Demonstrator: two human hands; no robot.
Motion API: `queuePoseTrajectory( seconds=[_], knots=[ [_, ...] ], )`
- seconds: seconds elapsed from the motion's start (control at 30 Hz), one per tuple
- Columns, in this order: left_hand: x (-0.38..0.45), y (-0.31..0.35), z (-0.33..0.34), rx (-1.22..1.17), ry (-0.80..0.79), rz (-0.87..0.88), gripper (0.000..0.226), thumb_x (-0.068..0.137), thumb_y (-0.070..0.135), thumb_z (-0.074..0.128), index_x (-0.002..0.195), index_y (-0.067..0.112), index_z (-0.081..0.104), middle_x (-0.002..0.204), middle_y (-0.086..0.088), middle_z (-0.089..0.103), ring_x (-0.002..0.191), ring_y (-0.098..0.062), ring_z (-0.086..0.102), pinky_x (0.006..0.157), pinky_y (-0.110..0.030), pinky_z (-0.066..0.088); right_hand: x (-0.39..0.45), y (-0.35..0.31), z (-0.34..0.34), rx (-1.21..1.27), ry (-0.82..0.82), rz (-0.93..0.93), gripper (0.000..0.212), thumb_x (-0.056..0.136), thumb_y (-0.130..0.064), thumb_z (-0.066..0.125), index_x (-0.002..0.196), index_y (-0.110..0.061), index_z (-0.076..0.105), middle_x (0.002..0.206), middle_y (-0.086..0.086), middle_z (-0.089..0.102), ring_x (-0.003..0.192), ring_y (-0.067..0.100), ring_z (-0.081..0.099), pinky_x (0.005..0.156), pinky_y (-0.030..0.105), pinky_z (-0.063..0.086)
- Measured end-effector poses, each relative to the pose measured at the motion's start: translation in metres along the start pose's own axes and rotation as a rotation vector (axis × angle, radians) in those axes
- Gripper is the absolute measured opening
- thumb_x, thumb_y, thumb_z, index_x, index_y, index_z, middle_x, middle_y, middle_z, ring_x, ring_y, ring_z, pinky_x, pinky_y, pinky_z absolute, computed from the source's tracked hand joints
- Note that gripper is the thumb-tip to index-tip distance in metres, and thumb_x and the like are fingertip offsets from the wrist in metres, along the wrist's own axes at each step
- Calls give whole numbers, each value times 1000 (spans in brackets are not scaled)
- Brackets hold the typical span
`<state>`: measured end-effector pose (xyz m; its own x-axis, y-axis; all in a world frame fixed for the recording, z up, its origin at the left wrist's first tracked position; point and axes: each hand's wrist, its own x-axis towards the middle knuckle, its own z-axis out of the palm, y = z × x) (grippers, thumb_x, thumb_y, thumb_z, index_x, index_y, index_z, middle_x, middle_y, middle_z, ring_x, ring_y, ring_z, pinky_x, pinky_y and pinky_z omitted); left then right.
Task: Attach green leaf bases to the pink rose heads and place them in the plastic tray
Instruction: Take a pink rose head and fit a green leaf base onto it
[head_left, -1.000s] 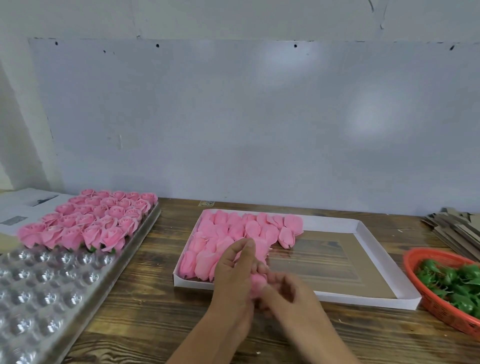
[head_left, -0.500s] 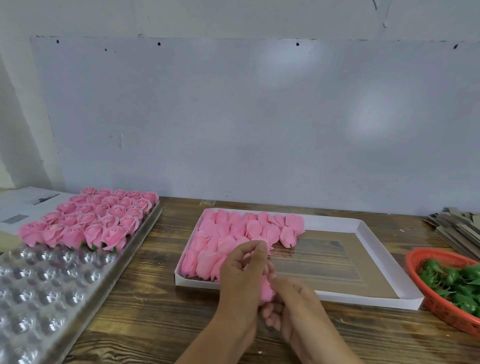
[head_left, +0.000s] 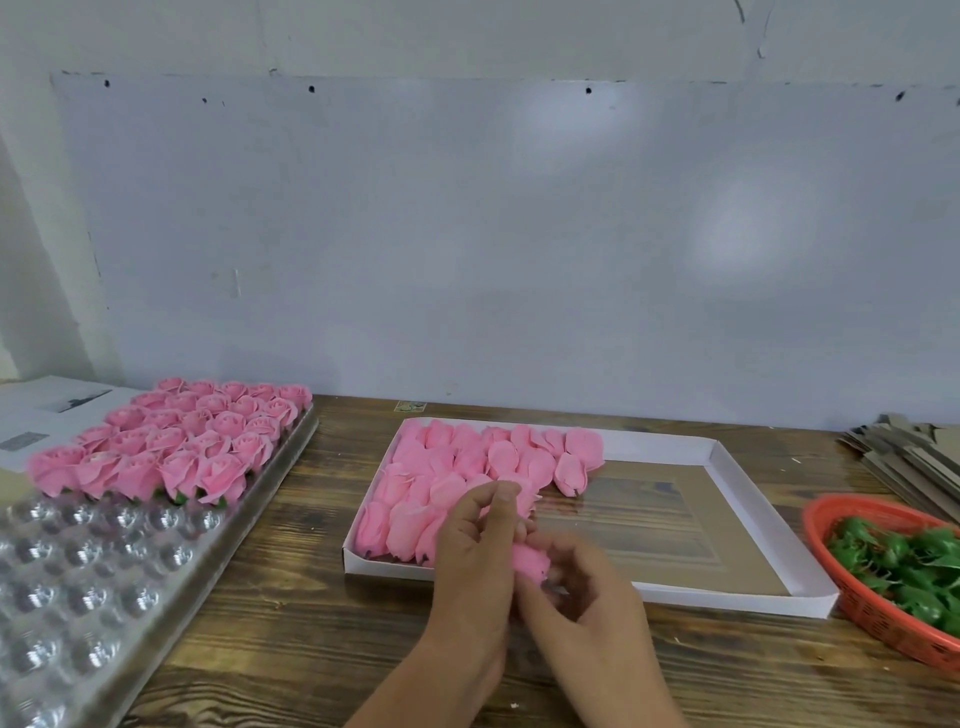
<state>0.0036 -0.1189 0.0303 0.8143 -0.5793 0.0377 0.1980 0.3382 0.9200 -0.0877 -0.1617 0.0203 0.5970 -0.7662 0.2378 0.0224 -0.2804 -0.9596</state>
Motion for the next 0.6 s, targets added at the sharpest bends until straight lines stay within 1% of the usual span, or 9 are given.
queuePoseTrajectory(
  seconds=[0.07,0.13,0.23,0.27,0.33,0.37,0.43,0.5,0.6],
  knots=[
    [-1,-2,-2,186,-38,118,26,100,24,57,81,35,71,76,7,67,73,-7,65,69,-21,54,5,-3,-2,181,-6,118,16,85,-3,71,95,-16,73,80,12,74,70,25,69,69,35,61],
    [-1,-4,-6,426,-86,259,24,100,30,53,82,35,68,82,8,68,76,-4,63,68,-20,52,10,-7,-5,347,-29,242,7,91,-5,65,92,-3,72,72,15,73,61,21,68,58,29,60],
    [0,-7,-8,642,-63,372,33,100,36,46,70,30,58,73,4,63,68,-5,58,64,-20,46,11,-9,-7,365,-45,279,14,93,-10,63,90,1,71,66,16,70,53,18,64,50,24,55],
    [1,-7,-8,638,-43,362,38,101,34,45,65,30,55,66,5,60,62,-4,54,61,-20,44,10,-9,-7,354,-54,261,15,93,-11,63,90,2,70,65,15,69,52,17,63,49,24,54],
    [3,-5,-8,524,-9,247,46,103,30,43,58,28,51,56,7,50,56,-6,46,54,-22,40,10,-11,-5,378,-77,245,18,96,-11,57,90,2,68,62,14,67,51,17,61,46,24,52],
    [5,-4,-8,444,1,164,47,104,30,42,58,26,50,57,7,48,58,-10,45,55,-26,39,9,-11,-5,417,-84,258,20,98,-11,53,91,2,67,61,14,66,50,18,60,45,25,52],
    [7,-3,-10,312,4,11,44,104,33,40,64,20,53,63,0,54,61,-15,49,58,-30,41,9,-12,-7,466,-90,260,18,99,-7,49,96,2,64,63,16,66,50,20,59,43,26,50],
    [7,-3,-11,256,-22,-72,43,105,36,39,74,14,58,67,-5,57,57,-14,49,54,-27,41,9,-11,-10,411,-51,186,12,96,0,54,97,-2,67,61,12,64,49,16,57,42,24,46],
    [5,-1,-7,250,-27,-94,41,105,37,39,81,9,56,72,-13,51,53,-11,43,46,-21,35,8,-8,-14,231,62,6,22,86,1,67,82,-20,74,61,2,64,51,9,53,46,21,42]
  ],
)
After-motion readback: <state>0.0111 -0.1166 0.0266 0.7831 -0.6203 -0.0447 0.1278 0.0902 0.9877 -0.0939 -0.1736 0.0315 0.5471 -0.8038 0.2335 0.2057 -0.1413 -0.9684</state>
